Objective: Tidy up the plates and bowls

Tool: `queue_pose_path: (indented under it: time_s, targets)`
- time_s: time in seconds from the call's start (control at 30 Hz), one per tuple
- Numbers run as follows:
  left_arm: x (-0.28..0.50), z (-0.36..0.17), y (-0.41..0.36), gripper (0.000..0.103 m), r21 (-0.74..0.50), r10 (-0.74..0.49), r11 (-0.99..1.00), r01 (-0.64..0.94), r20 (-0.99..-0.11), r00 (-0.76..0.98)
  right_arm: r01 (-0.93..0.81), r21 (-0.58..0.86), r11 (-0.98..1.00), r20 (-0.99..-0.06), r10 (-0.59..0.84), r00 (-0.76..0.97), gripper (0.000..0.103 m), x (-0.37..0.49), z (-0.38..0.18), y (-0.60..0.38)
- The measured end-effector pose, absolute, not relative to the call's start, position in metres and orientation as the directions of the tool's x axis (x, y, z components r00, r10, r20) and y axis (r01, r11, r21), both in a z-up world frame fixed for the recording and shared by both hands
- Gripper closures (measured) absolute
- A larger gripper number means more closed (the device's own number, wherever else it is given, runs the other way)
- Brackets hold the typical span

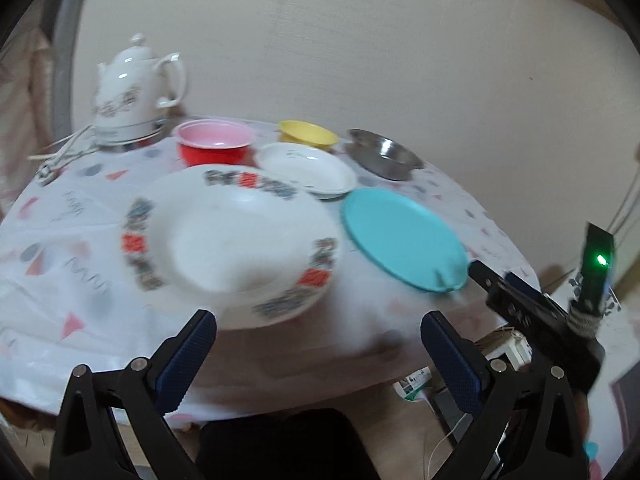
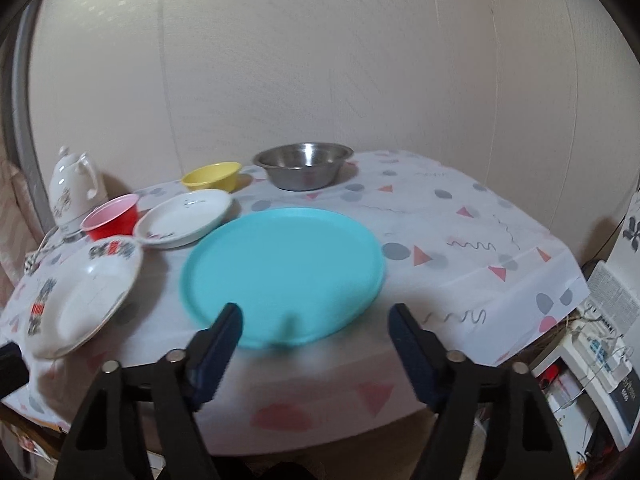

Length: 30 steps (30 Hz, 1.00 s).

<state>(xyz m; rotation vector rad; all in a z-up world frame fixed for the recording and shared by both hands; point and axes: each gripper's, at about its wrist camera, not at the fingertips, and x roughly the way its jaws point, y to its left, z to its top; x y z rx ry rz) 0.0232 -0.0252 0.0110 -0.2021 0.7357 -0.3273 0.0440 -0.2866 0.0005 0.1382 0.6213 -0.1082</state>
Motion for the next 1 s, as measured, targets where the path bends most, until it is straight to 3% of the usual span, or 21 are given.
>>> queue_pose_path:
  time_s: [0.1,0.23,0.3,0.37,0.43,0.67,0.8,0.87,1.0]
  targets:
    - [0.031,0.018,-0.049,0.0,-0.278,-0.397,0.918,0.284,-0.624,0.673,0.158,0.112,0.981,-0.607,-0.058,0.792,0.039,0.063,-0.001,-0.311]
    - [0.046,0.023,-0.082,0.0,-0.255,-0.432,0.899,0.355,-0.639,0.637,0.143,0.161,0.977,-0.654,-0.003,0.756,0.059,0.089,-0.011,-0.337]
    - [0.055,0.022,-0.092,0.001,-0.268,-0.445,0.893,0.362,-0.649,0.618,0.138,0.204,0.969,-0.677,0.038,0.735,0.063,0.101,-0.018,-0.349]
    - [0.068,0.018,-0.1,0.008,-0.325,-0.483,0.874,0.361,-0.655,0.581,0.131,0.233,0.964,-0.688,0.068,0.722,0.064,0.11,-0.024,-0.357]
    - [0.079,0.013,-0.107,0.009,-0.365,-0.506,0.862,0.353,-0.662,0.552,0.125,0.264,0.956,-0.694,0.098,0.713,0.068,0.118,-0.028,-0.364]
    - [0.102,0.0,-0.132,0.025,-0.305,-0.456,0.886,0.35,-0.715,0.53,0.124,0.357,0.926,-0.714,0.185,0.676,0.076,0.137,-0.041,-0.379]
    - [0.112,-0.006,-0.143,0.029,-0.251,-0.412,0.902,0.351,-0.74,0.531,0.111,0.318,0.941,-0.726,0.167,0.667,0.084,0.145,-0.041,-0.377]
    - [0.115,-0.011,-0.142,0.042,-0.244,-0.4,0.907,0.343,-0.752,0.523,0.111,0.297,0.948,-0.734,0.152,0.661,0.091,0.149,-0.042,-0.377]
    - [0.119,-0.016,-0.144,0.049,-0.229,-0.387,0.911,0.343,-0.763,0.517,0.097,0.27,0.958,-0.737,0.141,0.661,0.093,0.152,-0.042,-0.378]
